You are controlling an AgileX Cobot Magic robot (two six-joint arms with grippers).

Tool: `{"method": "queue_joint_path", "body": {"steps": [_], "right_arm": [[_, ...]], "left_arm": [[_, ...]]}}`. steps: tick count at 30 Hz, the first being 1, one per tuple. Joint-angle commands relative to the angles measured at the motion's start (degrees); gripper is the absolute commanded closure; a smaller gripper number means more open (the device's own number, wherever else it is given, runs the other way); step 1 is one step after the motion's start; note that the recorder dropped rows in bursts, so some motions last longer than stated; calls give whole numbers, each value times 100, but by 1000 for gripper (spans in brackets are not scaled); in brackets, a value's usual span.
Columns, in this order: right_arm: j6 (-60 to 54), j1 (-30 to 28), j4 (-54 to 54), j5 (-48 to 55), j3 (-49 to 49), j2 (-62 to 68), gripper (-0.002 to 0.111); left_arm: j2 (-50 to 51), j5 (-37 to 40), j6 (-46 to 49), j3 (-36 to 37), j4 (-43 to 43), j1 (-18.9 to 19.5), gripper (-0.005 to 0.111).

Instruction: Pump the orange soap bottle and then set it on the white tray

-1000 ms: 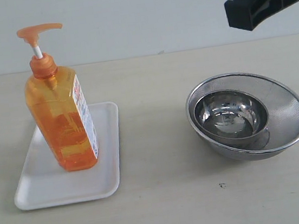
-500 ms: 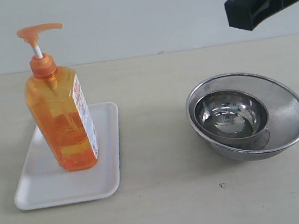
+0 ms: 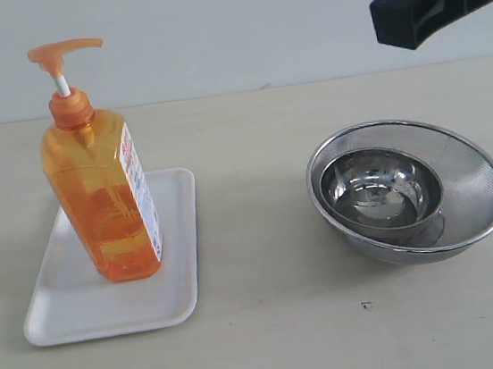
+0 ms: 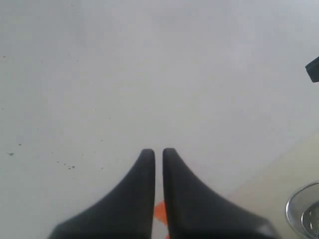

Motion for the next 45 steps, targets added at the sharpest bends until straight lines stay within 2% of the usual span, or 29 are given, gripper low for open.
{"method": "queue_joint_path", "body": {"steps": [1,16,21,26,31,33,40,45], "right_arm": [[14,8,64,-193,46,-25,108],[14,8,64,-256,46,-25,108],[14,8,64,-256,46,-25,108],[14,8,64,-256,46,-25,108],[14,8,64,-256,46,-25,108],[14,8,64,-256,46,-25,108],[14,8,64,-256,46,-25,108],[14,8,64,-256,46,-25,108]], "left_arm": [[-218,117,-114,110,9,-42,102],[-368,165,-711,116,-97,-52,102],[-368,220,-623,116,-98,-52,102],[-368,376,473,116,401,-52,102],[-368,778,1821,116,431,-52,102],[-368,922,2024,116,386,-52,102],[-368,1723,2413,116,-510,-52,102],[-368,2271,3555,116,-2031,-52,102]]}}
